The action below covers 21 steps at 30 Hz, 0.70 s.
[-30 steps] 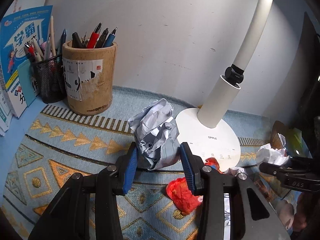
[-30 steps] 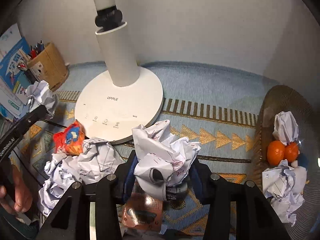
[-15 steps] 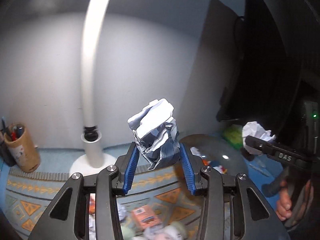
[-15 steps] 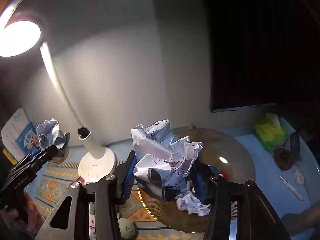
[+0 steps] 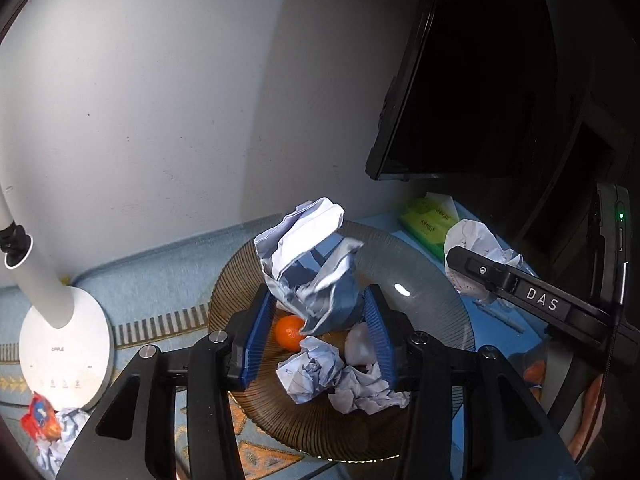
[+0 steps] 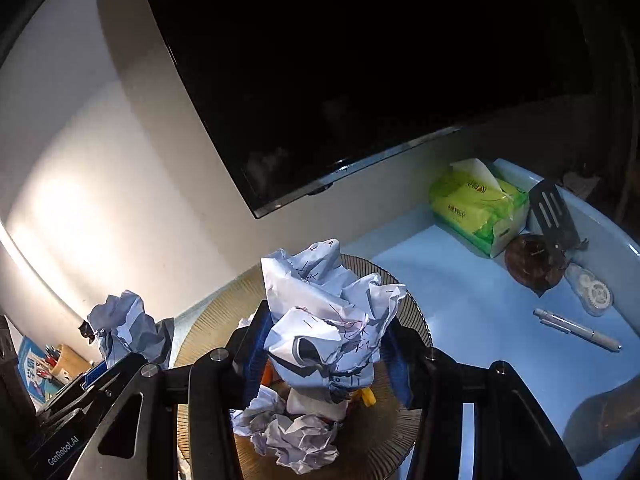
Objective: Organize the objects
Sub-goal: 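Carry both paper balls to the glass bowl and open both tools, then withdraw both open tools from the bowl back over the rug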
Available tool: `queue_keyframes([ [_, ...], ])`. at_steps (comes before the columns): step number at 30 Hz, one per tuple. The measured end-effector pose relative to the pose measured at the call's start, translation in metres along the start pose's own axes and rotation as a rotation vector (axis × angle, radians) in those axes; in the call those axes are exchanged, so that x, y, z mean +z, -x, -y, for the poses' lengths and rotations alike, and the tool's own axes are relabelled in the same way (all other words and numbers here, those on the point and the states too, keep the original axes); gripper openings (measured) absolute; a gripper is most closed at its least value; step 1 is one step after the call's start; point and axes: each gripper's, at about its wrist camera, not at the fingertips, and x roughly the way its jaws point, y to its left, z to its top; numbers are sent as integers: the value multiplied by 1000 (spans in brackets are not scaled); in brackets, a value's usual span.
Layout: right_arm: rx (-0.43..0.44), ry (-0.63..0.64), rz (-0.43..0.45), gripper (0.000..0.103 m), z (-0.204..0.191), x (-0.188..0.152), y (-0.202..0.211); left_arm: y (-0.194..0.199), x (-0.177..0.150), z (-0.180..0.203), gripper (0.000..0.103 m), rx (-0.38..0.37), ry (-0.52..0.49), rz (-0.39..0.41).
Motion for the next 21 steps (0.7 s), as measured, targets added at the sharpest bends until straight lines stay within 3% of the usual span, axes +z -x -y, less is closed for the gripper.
queue_keyframes([
  [1, 4, 2, -6, 55, 0, -3, -3, -5, 0, 0, 52, -5, -1, -7],
  [2, 9, 4, -14, 67, 1, -5, -7, -9, -1, 0, 71, -9, -4, -21],
  [4, 15, 3, -3, 74, 1, -8, -8, -12, -2, -3, 92, -23, 2, -19],
  [12, 44, 22, 27, 74, 2, -15, -4, 33, -12, -14, 92, -3, 24, 27],
  [16, 94, 17, 24, 75, -2, -19, 12, 87, -21, -25, 92, 52, 25, 71],
  [19, 138, 36, 17, 87, -14, -29, 35, 137, -31, -39, 92, 68, 28, 121],
  [21, 190, 42, -2, 88, -24, -39, 50, 175, -40, -51, 92, 108, 37, 160],
])
